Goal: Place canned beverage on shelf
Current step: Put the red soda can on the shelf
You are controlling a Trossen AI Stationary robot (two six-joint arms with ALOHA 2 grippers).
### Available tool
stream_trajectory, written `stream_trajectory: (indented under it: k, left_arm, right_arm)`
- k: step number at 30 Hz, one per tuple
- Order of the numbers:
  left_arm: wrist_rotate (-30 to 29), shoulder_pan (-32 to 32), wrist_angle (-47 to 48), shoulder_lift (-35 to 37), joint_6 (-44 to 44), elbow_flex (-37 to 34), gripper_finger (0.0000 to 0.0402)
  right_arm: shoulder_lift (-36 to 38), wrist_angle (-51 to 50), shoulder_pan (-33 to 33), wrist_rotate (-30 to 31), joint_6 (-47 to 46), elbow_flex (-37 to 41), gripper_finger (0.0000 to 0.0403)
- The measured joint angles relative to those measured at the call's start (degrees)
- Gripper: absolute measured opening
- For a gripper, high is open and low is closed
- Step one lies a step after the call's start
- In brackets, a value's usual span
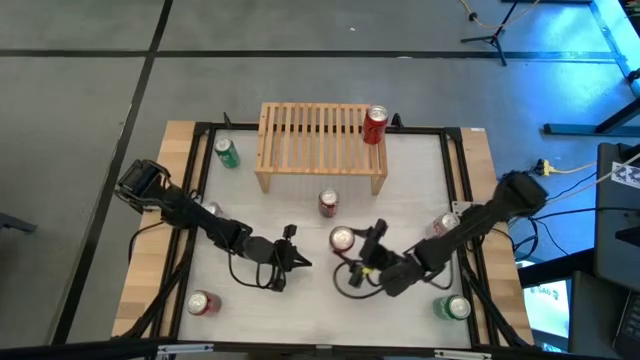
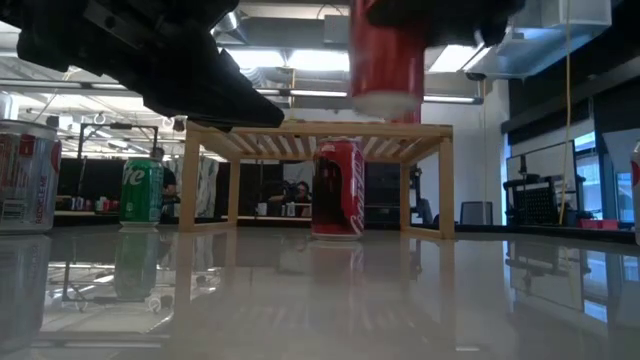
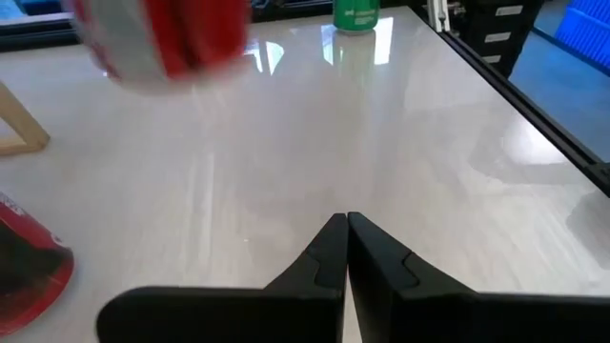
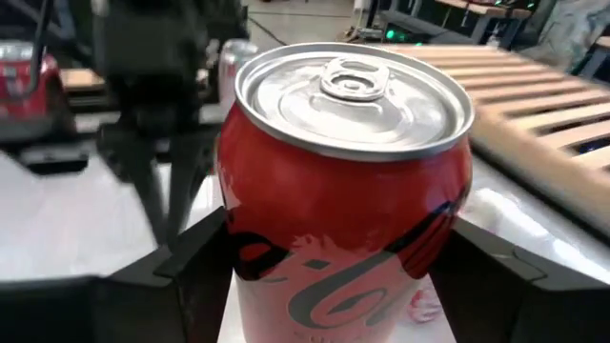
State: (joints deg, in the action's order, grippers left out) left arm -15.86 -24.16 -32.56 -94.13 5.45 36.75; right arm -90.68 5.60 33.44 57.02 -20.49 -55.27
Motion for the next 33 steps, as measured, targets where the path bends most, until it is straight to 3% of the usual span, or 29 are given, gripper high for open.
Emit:
stream_trajectory:
  k: [8,15,25,33]
  left_arm:
    - [-0.23,0.04,-0.26,0.00,-1.13,0.00,0.0003]
    - [-0.26,0.04,-0.46,0.00,-1.38,-0.02,0.0003]
    - [-0.37,0.04,-0.48,0.00,-1.51,-0.02,0.0003]
    - [-0.37,0.02,-0.47,0.00,-1.49,-0.02,0.0003]
  right_arm:
    - [13.32,-9.95,-4.29,4.43,0.69,-0.02,0.0282]
    - [20.61,-15.97,-12.27,5.96,2.98,-0.03,0.0282]
    - [21.98,-20.14,-26.21,-2.30,2.96,-0.04,0.0282]
    - [21.85,-23.78,-31.05,-2.67,1.17,-0.04,0.0282]
